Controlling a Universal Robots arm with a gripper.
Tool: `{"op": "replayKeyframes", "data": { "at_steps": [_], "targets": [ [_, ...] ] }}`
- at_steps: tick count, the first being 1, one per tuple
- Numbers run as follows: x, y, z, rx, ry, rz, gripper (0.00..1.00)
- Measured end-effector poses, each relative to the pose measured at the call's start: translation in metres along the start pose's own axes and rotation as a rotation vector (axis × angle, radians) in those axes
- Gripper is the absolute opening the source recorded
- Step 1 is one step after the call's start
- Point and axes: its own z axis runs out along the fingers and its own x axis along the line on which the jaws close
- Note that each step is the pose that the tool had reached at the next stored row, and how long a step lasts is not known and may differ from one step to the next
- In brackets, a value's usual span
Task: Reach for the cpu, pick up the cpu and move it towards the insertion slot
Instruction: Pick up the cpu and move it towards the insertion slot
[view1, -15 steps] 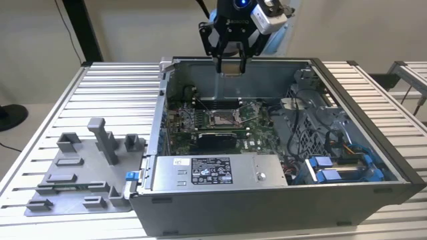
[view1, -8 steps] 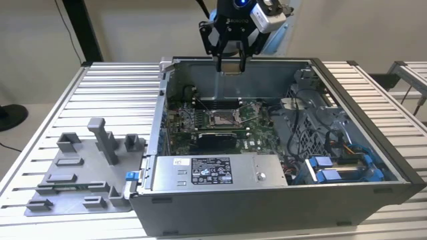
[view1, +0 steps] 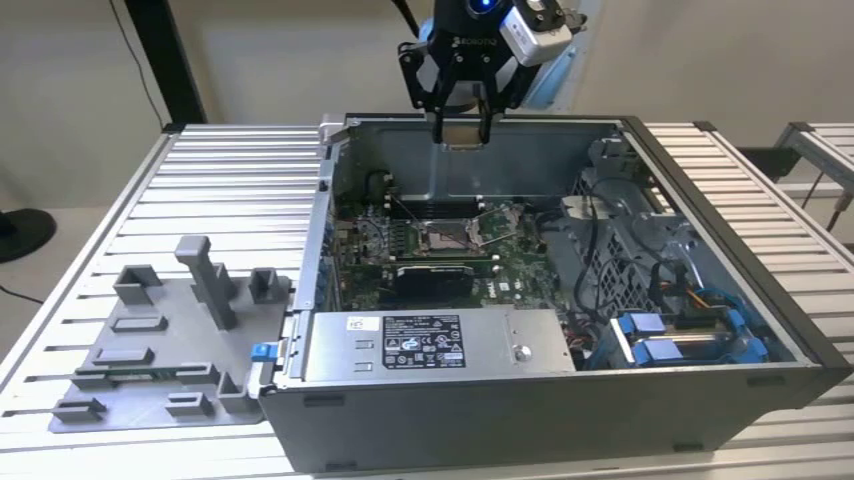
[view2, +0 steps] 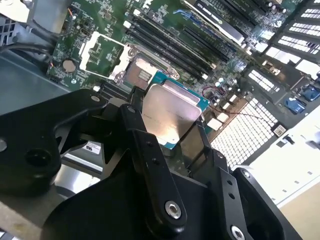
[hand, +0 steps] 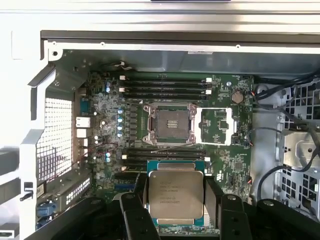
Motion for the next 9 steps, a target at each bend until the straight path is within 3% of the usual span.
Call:
{"op": "replayKeyframes", "data": {
  "at_steps": [4, 9],
  "targets": [
    [-0.0005, 0.0017, 0.0004, -0.0001, 0.0000, 0.001, 0.00],
    [-0.0024, 0.0094, 0.0017, 0.0001, -0.0002, 0.006, 0.00]
  ]
}}
